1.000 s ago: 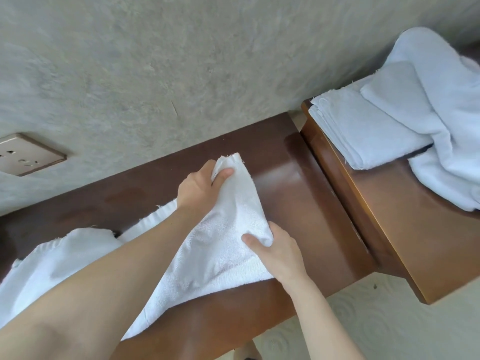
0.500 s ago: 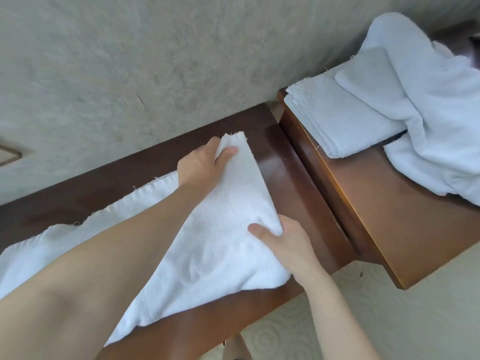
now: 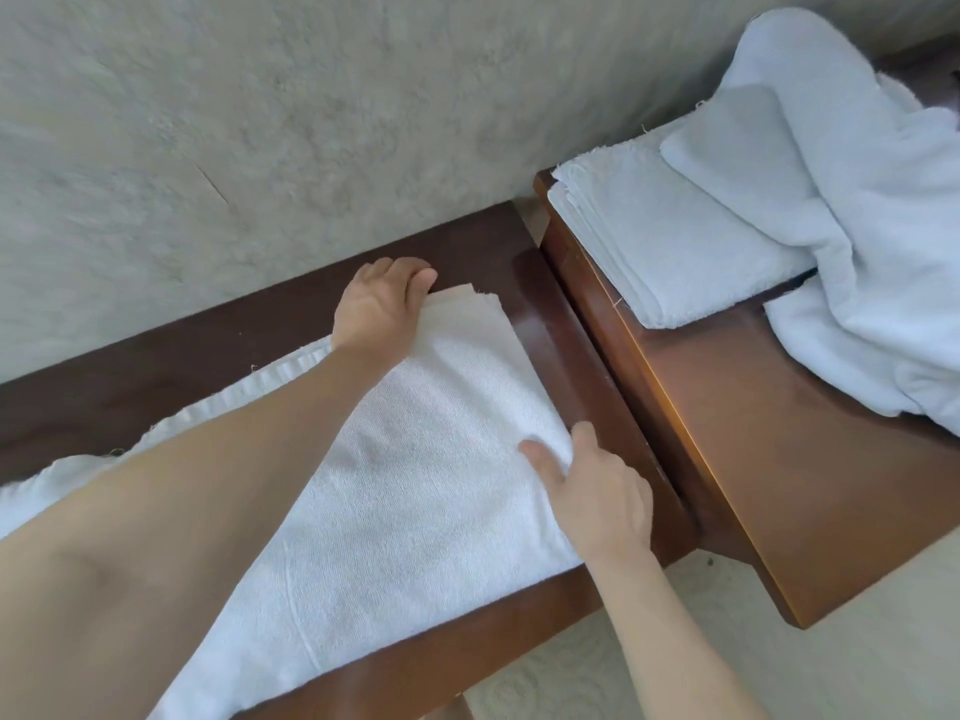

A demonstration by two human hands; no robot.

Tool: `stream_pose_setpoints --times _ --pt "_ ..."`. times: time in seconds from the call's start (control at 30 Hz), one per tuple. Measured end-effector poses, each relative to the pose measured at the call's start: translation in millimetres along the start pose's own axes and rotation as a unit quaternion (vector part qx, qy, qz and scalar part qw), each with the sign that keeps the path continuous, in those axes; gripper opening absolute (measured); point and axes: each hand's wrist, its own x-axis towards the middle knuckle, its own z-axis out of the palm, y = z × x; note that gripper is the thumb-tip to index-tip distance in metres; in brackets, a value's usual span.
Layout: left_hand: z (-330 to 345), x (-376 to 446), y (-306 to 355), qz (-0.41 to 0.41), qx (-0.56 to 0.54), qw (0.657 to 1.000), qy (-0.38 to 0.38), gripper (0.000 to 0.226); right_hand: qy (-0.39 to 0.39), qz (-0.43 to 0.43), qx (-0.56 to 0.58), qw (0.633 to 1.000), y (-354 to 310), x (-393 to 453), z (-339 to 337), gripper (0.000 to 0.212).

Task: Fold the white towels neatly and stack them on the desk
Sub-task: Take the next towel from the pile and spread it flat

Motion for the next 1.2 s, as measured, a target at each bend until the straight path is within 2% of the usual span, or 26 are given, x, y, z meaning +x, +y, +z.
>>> stream_pose_setpoints --times 0.13,0.27,0.33,0.5,0.6,0.7,0.8,0.87,0.97,1.07,1.2 --pt "1.4 -38.3 15.7 0.046 0.031 0.998 0.025 0.051 0.069 -0.019 -0.018 0.997 -2.4 -0.2 10.1 0.057" --pt "19.6 -71.2 21.9 0.049 0.041 0.996 -0.057 0.067 0.144 -0.044 0.024 0.988 2.1 4.9 23.3 0.041" --pt "25.9 -68.3 20.1 0.05 0.042 0.996 -0.069 0.069 0.173 -0.054 0.044 0.982 3.4 6.2 26.2 0.035" --pt "23.7 -45.3 20.0 0.084 0.044 0.991 -0.09 0.065 0.225 -0.036 0.055 0.972 -0.1 7.1 30.1 0.04" --pt "19.3 -44.3 20.6 0.101 0.036 0.987 -0.121 0.072 0.26 -0.088 0.042 0.961 -16.7 0.9 24.3 0.041" --pt "0.0 -60.5 15.2 0.126 -0.034 0.982 -0.135 0.07 0.215 -0.182 0.05 0.958 -50.4 -14.5 28.7 0.046" --pt "-21.5 -99.5 -12.1 0.119 0.047 0.985 -0.118 0.065 0.12 -0.233 0.027 0.965 -78.3 -26.7 48.8 0.056" --pt "-37.3 -133.2 -40.0 0.081 0.095 0.987 -0.105 0.064 0.081 -0.241 0.002 0.967 -81.6 -26.6 60.9 0.059" --pt "-64.5 -190.2 -83.0 0.016 0.152 0.983 -0.105 0.064 0.074 -0.221 0.005 0.972 -80.7 -25.3 66.5 0.064" --pt "-89.4 -239.3 -108.7 -0.022 0.201 0.972 -0.119 0.065 0.074 -0.18 0.042 0.98 -106.7 -37.7 60.3 0.071" --pt "-89.2 -255.3 -123.0 -0.014 0.203 0.971 -0.127 0.067 0.051 -0.27 0.014 0.961 -171.6 -79.2 72.4 0.065"
